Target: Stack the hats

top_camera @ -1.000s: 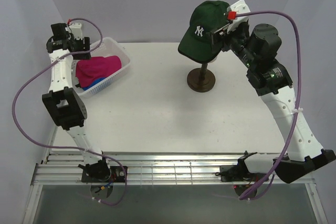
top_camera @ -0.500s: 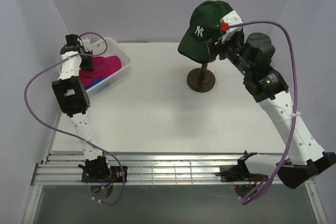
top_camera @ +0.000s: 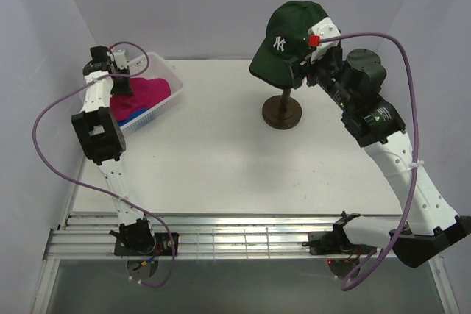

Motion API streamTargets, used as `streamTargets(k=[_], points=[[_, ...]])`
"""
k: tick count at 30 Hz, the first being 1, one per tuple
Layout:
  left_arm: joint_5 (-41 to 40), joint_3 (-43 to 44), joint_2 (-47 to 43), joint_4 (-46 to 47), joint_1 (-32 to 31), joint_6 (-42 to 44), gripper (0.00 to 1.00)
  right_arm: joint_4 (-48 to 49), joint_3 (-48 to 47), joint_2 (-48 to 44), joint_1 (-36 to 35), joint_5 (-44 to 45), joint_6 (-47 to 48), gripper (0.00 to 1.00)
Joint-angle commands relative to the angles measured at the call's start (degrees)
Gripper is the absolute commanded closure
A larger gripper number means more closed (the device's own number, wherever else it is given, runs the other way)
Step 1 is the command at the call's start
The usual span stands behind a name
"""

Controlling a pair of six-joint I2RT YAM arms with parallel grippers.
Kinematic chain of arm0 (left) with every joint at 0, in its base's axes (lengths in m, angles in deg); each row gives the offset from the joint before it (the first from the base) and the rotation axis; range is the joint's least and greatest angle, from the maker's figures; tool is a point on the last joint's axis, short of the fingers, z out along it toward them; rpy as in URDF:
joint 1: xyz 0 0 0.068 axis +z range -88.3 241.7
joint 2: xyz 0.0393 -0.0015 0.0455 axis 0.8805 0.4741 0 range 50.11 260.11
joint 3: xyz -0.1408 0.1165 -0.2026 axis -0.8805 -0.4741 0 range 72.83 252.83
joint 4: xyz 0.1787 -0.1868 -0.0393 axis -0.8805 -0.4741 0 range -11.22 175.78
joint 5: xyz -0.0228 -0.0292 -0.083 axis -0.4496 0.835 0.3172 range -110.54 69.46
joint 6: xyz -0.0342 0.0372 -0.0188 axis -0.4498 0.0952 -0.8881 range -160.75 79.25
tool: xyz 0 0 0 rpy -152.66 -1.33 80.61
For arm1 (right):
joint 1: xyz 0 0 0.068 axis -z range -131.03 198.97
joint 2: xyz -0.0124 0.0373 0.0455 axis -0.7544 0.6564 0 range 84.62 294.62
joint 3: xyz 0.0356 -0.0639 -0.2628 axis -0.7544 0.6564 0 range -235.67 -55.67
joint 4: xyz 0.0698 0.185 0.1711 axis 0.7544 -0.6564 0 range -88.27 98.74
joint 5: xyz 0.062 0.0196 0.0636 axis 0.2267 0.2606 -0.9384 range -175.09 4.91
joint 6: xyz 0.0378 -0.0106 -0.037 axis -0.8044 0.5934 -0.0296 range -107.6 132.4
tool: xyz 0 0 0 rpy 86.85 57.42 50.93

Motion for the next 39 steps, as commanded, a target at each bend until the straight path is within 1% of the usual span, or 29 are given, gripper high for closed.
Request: streamTargets(k=[1,5,9,11,14,16,18,19,20,21,22,23,24,25,26,29,30,31,32,33,34,37,39], points=[[3.9,0.0,-10.3,2.2,-0.4,-2.0,1.00,2.4,-0.1,-2.1,-0.5,1.5,0.8,0.18],[4.0,-0.1,-15.9,3.8,-0.4,-2.7,1.00,2.2,-0.7,-1.8,-1.6,1.3,1.2,0.18],[4.7,-0.1,-20.4,4.5,-0.4,-3.1,1.00,0.7,-3.0,-0.4,-4.4,2.7,4.1,0.18],[5.6,-0.1,-22.7,4.5,-0.4,-3.1,1.00,0.3,-4.1,0.4,-6.1,4.0,7.1,0.18],[7.2,0.1,-24.9,4.4,-0.4,-3.5,1.00,1.8,-3.4,0.7,-9.9,4.4,12.1,0.19],[8.4,0.1,-27.3,4.2,-0.4,-4.2,1.00,4.9,-2.3,0.4,-13.7,4.1,14.8,0.19],[11.1,0.0,-30.3,3.6,-0.4,-5.4,1.00,8.4,1.0,0.1,-19.2,4.0,19.9,0.19],[12.2,-0.1,-31.4,3.5,-0.4,-6.0,1.00,13.3,2.7,-0.3,-21.2,4.4,21.8,0.19],[13.4,-0.5,-32.6,3.1,-0.4,-6.6,1.00,17.0,7.4,-0.7,-25.4,4.4,25.6,0.19],[16.1,-1.0,-35.3,3.1,-0.4,-8.1,1.00,20.9,10.7,-1.2,-27.5,4.4,27.8,0.19],[17.5,-1.6,-36.6,3.1,-0.4,-8.9,1.00,30.7,14.6,-2.4,-29.5,3.5,30.5,0.19],[19.0,-2.8,-37.9,3.2,-0.4,-9.6,1.00,36.0,23.1,-2.9,-33.0,2.5,36.8,0.17],[21.3,-3.2,-39.0,3.2,-0.4,-9.5,1.00,41.3,26.9,-3.3,-34.5,1.2,39.7,0.15],[21.8,-3.6,-40.8,3.1,-0.4,-11.6,1.00,50.1,29.9,-2.8,-35.5,-1.3,42.1,0.13],[22.2,-3.6,-41.4,3.0,-0.4,-11.8,1.00,52.7,31.6,-1.8,-37.2,-2.0,43.3,0.14],[25.2,-2.3,-42.8,0.6,-0.4,-13.0,1.00,52.7,28.5,5.6,-38.4,-1.4,42.9,0.13],[26.7,-1.7,-43.1,0.1,-0.4,-13.6,1.00,53.3,27.4,7.7,-38.6,-0.7,44.0,0.13],[30.5,-1.8,-43.6,-0.2,-0.5,-14.2,1.00,55.0,26.6,11.3,-38.9,0.8,45.3,0.12],[32.2,-2.0,-44.5,-0.6,-0.4,-15.8,1.00,56.8,26.5,12.9,-39.1,1.6,47.4,0.11],[33.7,-2.2,-44.9,-0.8,-0.4,-16.4,1.00,61.5,26.5,14.7,-39.4,2.7,49.6,0.10],[36.5,-2.2,-45.3,-1.1,-0.4,-17.0,1.00,63.6,25.7,18.2,-39.6,5.9,54.0,0.09],[39.4,-2.1,-46.5,-2.4,-0.4,-18.3,1.00,69.8,22.4,24.7,-39.7,13.2,61.1,0.09],[42.3,-2.0,-47.1,-3.8,-0.4,-18.8,1.00,73.8,20.8,27.9,-39.6,13.8,64.1,0.08]])
